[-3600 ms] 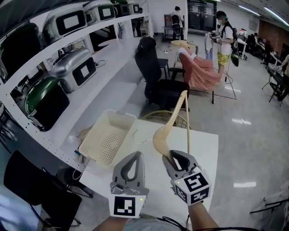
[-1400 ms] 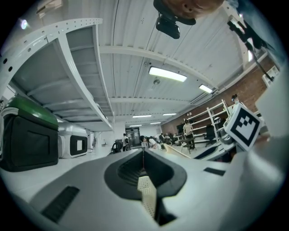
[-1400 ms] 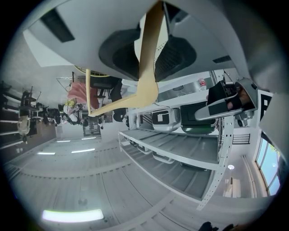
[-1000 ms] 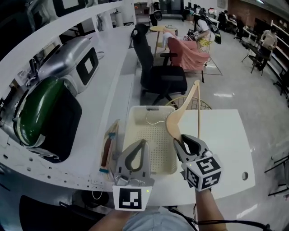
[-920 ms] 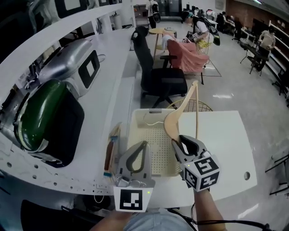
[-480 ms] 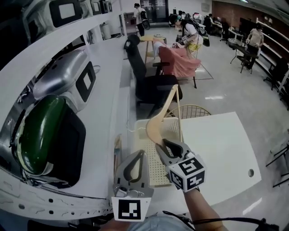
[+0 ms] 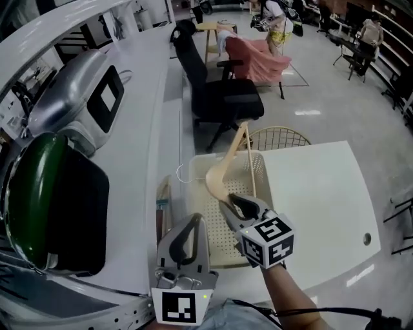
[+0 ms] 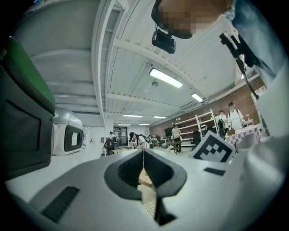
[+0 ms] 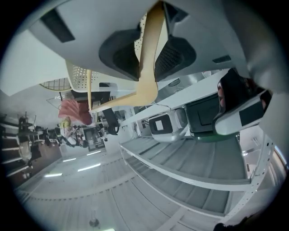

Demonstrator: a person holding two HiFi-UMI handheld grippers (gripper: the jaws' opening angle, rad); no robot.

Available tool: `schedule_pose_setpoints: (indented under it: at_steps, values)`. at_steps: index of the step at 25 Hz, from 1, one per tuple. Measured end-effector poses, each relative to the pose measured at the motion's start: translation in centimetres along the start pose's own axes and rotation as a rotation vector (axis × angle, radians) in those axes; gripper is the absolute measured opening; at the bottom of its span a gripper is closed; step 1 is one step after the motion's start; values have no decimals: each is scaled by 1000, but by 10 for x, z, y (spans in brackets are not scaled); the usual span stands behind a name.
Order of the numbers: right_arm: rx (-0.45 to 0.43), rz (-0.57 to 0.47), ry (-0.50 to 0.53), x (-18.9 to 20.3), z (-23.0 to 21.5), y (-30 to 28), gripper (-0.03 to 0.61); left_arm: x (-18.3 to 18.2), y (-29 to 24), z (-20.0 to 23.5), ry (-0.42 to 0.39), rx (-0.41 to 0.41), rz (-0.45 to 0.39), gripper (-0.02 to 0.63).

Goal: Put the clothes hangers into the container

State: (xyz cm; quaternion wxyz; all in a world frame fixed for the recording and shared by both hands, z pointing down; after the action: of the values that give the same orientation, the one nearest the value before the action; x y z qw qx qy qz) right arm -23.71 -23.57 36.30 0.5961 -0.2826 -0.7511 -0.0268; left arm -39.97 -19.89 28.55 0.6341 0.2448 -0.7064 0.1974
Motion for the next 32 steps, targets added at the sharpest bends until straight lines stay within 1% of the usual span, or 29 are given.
schedule_pose_setpoints:
  at_steps: [3,6,8,12,17,18,19,20,22,27,32]
  values:
    - [-3,-12,2,-2,-10,-8,117,4,-7,3,6,-8,9,12]
    - [-1,1,-23,8,-20,-19,117,6,-11,6,12,-18,20,12]
    - [0,16,-19,15,-23,-25,117,7,-12,7,16,-25,25,12]
    - [2,51,27,28,-27,-38,117,12,-15,8,10,-30,43,12]
    - [-7,104,9,47,-32,-48,120,18,-18,9,10,-42,70,12]
    - [-6,108,5,49,-33,-49,117,18,-19,9,9,-44,72,14]
    - [-5,111,3,50,-34,-50,89,19,-19,9,8,-46,74,14]
    - [-7,113,2,50,-35,-51,80,19,-20,9,7,-48,76,14]
    - [-19,118,0,52,-35,-53,80,20,-21,9,5,-51,82,12]
    - [-47,102,4,51,-29,-49,80,22,-19,6,2,-60,93,12]
    - [-62,38,35,33,-18,-28,80,15,-13,-1,-1,-74,73,12]
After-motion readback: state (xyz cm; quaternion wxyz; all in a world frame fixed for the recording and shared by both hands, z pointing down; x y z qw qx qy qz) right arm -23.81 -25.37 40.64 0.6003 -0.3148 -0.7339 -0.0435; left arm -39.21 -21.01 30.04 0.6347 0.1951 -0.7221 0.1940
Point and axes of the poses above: the fingertips, and each gripper's own axes: y backward along the fingers, z to its left, x out of its underside, the point moved 9 cm from there along y, backward along the fingers, and after that the axes turned 6 degrees about -x, right-handed, at the moved point
